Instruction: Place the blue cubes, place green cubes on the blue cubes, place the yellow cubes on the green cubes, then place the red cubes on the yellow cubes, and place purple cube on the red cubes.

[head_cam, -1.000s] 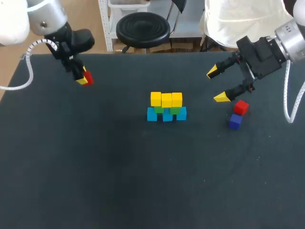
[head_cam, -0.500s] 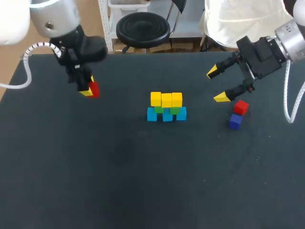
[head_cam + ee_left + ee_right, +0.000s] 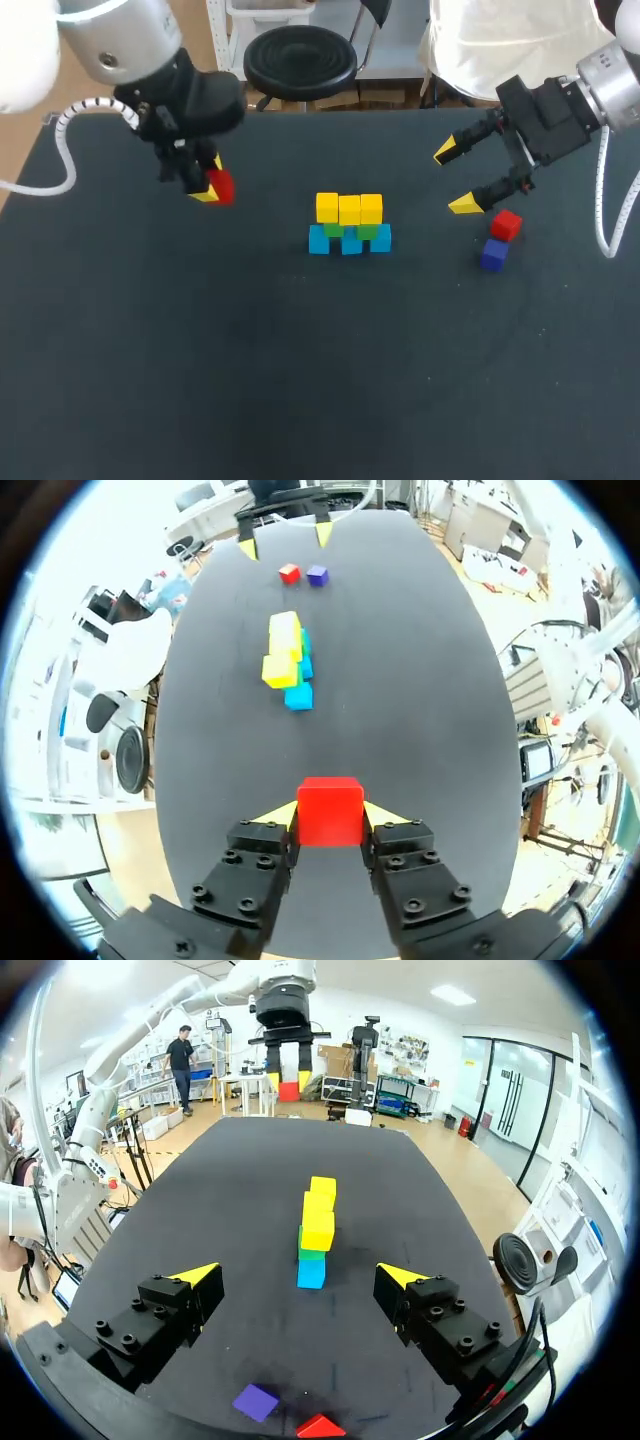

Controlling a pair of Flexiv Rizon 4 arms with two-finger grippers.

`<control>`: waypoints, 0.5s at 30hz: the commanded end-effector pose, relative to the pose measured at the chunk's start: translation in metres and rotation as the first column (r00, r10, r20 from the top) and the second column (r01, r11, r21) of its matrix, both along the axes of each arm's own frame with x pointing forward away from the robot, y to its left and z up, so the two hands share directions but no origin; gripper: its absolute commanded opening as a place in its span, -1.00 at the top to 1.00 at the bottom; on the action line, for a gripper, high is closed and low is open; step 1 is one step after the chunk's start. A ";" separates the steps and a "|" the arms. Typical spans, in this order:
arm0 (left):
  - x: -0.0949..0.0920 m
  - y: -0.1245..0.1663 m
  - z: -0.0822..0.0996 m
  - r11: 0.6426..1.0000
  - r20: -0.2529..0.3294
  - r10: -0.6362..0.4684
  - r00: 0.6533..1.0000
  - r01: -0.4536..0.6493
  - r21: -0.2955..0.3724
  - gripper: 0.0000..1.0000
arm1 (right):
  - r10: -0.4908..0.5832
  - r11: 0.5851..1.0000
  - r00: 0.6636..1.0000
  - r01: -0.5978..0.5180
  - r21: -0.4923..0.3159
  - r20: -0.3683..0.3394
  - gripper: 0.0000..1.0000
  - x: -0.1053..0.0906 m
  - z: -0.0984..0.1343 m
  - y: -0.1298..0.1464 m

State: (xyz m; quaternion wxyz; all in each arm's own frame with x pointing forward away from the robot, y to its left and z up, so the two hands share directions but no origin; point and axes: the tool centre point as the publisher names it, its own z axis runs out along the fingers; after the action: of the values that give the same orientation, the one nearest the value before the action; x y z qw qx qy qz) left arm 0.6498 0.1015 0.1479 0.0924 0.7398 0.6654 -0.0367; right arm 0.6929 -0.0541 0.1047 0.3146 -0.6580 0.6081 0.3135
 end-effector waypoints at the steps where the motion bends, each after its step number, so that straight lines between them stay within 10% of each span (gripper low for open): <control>1: -0.008 -0.003 -0.007 0.998 -0.026 -0.005 1.000 0.007 0.065 1.00 | 0.001 1.000 1.000 -0.001 0.002 0.001 -1.00 0.000 0.000 0.000; 15: -0.009 0.002 -0.029 0.993 -0.007 0.117 0.993 -0.117 0.022 1.00 | 0.001 1.000 1.000 -0.001 0.002 0.001 -1.00 0.000 0.000 0.000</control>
State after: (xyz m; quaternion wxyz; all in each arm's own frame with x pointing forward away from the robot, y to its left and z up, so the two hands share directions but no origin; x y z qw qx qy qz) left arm 0.6397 0.1006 0.1202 0.0720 0.6986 0.7116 -0.0206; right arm 0.6929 -0.0541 0.1047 0.3145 -0.6580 0.6081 0.3135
